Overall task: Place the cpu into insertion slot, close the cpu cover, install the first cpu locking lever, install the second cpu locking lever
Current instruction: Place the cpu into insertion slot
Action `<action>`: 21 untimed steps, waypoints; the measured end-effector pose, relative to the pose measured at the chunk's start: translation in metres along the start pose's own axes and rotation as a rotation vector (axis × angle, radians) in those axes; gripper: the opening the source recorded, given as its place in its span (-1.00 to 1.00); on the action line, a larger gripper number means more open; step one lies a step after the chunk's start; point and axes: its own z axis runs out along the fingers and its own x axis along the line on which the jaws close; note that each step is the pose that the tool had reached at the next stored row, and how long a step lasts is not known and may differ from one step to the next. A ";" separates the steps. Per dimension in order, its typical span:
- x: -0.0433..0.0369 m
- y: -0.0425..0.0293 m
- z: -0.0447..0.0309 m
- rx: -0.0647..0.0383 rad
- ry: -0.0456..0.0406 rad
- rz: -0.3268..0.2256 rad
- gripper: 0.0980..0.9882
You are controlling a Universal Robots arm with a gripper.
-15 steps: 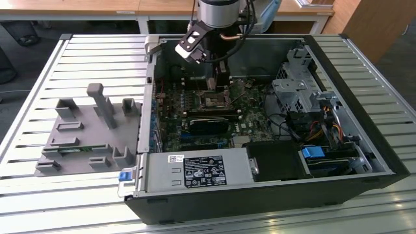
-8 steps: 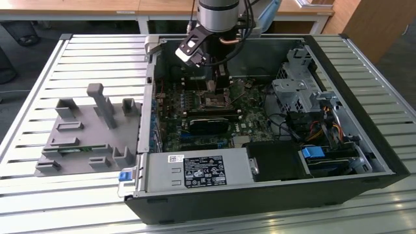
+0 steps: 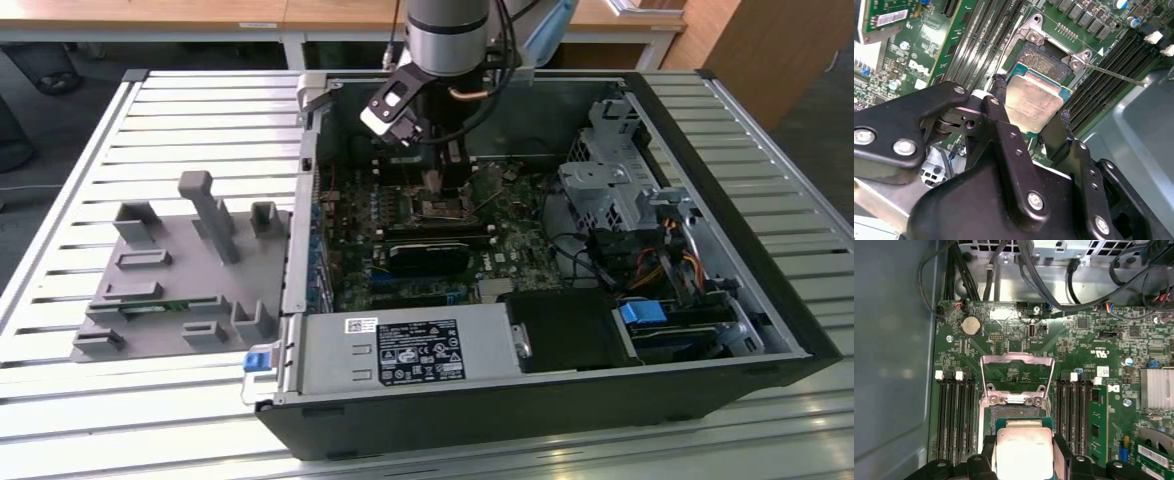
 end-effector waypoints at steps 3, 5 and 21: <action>0.0030 -0.0004 0.0055 0.000 -0.0003 0.002 -0.01; 0.0045 -0.0007 0.0091 0.000 -0.0009 0.012 -0.01; 0.0048 -0.0034 0.0310 -0.002 -0.0019 0.018 -0.01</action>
